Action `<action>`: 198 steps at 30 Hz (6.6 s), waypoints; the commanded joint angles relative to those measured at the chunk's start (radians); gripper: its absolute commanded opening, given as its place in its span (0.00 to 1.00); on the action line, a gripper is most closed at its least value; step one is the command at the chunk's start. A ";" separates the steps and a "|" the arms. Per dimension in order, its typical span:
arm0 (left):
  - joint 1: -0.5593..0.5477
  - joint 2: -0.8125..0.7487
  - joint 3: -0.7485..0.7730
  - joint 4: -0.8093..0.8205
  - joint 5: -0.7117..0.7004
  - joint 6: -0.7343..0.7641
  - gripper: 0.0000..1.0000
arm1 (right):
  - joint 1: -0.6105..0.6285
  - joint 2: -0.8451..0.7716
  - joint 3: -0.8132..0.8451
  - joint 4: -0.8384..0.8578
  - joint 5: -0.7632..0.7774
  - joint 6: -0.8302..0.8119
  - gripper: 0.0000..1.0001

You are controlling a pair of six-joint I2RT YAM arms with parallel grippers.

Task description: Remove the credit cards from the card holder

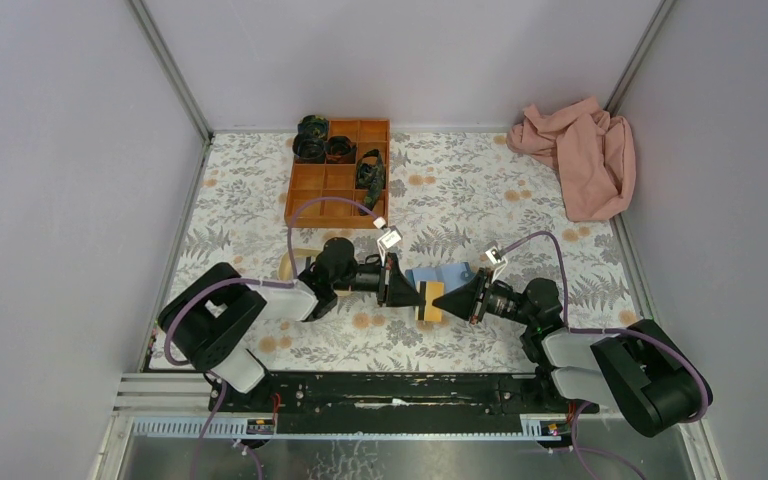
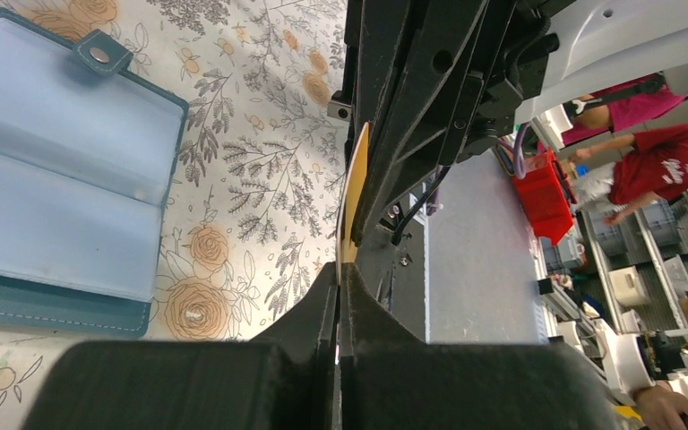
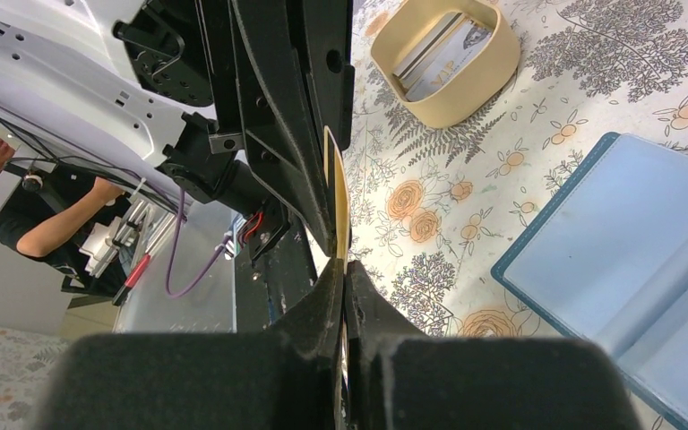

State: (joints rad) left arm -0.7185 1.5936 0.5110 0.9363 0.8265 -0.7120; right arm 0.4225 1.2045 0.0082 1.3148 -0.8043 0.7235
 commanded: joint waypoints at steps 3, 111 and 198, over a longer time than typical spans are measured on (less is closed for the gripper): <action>-0.012 -0.058 0.021 -0.120 -0.102 0.096 0.00 | 0.001 -0.001 0.033 0.078 -0.010 0.002 0.11; -0.061 0.285 0.706 -2.036 -1.690 -0.046 0.00 | 0.002 -0.068 0.103 -0.406 0.216 -0.140 0.51; -0.043 0.291 0.472 -0.784 -0.618 0.155 0.29 | 0.010 -0.060 0.254 -0.796 0.412 -0.319 0.38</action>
State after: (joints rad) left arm -0.7601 1.8561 0.9592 0.1616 0.1627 -0.5484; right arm 0.4274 1.1545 0.2695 0.3874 -0.2897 0.4000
